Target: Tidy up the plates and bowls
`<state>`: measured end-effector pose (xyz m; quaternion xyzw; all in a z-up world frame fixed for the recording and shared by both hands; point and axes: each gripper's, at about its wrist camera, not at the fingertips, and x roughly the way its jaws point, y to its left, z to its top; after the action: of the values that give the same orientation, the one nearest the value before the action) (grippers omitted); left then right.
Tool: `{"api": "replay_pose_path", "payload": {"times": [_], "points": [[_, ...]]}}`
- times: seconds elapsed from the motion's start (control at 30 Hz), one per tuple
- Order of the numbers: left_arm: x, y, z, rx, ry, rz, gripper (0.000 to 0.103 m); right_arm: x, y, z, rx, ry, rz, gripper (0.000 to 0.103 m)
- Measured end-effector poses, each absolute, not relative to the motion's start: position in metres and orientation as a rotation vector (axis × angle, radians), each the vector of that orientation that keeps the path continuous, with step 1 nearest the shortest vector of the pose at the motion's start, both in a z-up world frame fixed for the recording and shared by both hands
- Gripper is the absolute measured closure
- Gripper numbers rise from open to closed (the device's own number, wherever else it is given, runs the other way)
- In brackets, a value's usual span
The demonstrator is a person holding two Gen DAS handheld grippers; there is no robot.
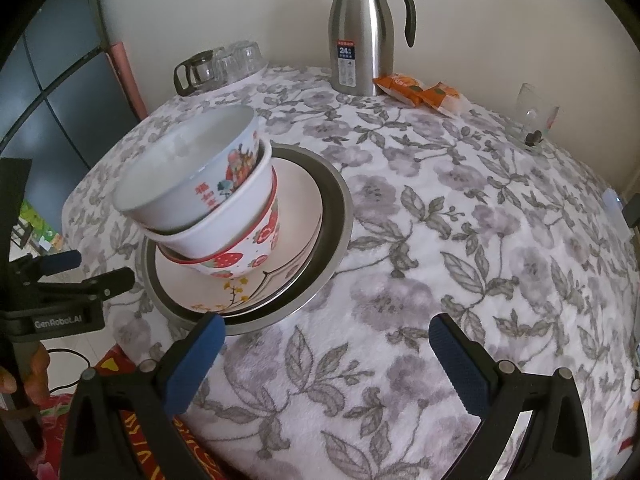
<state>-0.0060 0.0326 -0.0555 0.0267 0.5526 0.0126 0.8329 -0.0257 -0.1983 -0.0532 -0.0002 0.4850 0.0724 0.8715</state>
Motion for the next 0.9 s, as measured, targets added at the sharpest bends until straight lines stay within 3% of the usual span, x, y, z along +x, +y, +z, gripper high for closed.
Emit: {"api": "replay_pose_path", "payload": {"times": [0.9], "points": [[-0.0117,0.0269,-0.0522,0.083,1.168,-0.008,0.003,-0.0292,-0.1978,-0.0488,-0.001,1.001,0.151,0.000]]}}
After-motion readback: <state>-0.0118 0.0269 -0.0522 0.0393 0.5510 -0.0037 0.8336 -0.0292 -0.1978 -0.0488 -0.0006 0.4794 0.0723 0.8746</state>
